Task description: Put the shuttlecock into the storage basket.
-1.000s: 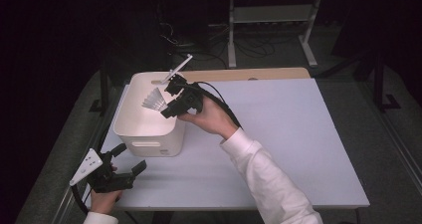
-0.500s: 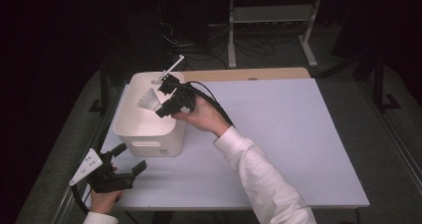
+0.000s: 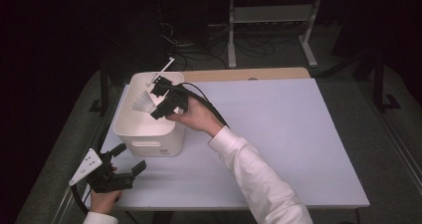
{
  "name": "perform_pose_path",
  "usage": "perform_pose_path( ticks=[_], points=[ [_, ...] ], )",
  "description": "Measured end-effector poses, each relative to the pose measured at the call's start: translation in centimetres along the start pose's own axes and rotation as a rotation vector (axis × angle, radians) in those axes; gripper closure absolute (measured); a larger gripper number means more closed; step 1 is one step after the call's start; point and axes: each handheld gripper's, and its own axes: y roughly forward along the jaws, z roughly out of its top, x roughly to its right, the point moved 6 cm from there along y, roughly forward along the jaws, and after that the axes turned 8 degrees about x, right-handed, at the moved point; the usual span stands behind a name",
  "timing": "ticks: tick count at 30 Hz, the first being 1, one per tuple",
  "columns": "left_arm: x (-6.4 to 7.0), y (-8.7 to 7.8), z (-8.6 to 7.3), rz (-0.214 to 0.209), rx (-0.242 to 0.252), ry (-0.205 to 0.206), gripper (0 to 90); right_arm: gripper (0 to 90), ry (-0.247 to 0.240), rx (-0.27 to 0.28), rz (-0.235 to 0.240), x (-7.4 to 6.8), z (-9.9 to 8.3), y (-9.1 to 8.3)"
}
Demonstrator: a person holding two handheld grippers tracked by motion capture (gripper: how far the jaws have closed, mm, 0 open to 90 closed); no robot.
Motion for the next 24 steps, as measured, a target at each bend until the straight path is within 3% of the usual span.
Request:
perform_pose_path(
  ticks=[9, 12, 20, 24],
  points=[
    [0.0, 0.0, 0.0, -0.001, -0.002, -0.003, 0.0, 62.6, 0.020, -0.011, 0.019, 0.2, -0.3, 1.0],
    [0.0, 0.0, 0.0, -0.002, -0.002, -0.004, 0.0, 61.6, 0.007, -0.022, 0.001, 0.3, -0.4, 1.1],
    [0.0, 0.0, 0.0, -0.002, -0.001, -0.003, 0.0, 40.3, 0.029, -0.012, 0.021, 0.5, -0.4, 0.9],
    [0.1, 0.1, 0.0, -0.003, -0.002, -0.004, 0.0, 28.1, 0.002, -0.007, 0.025, 0.6, -0.4, 0.5]
  ],
)
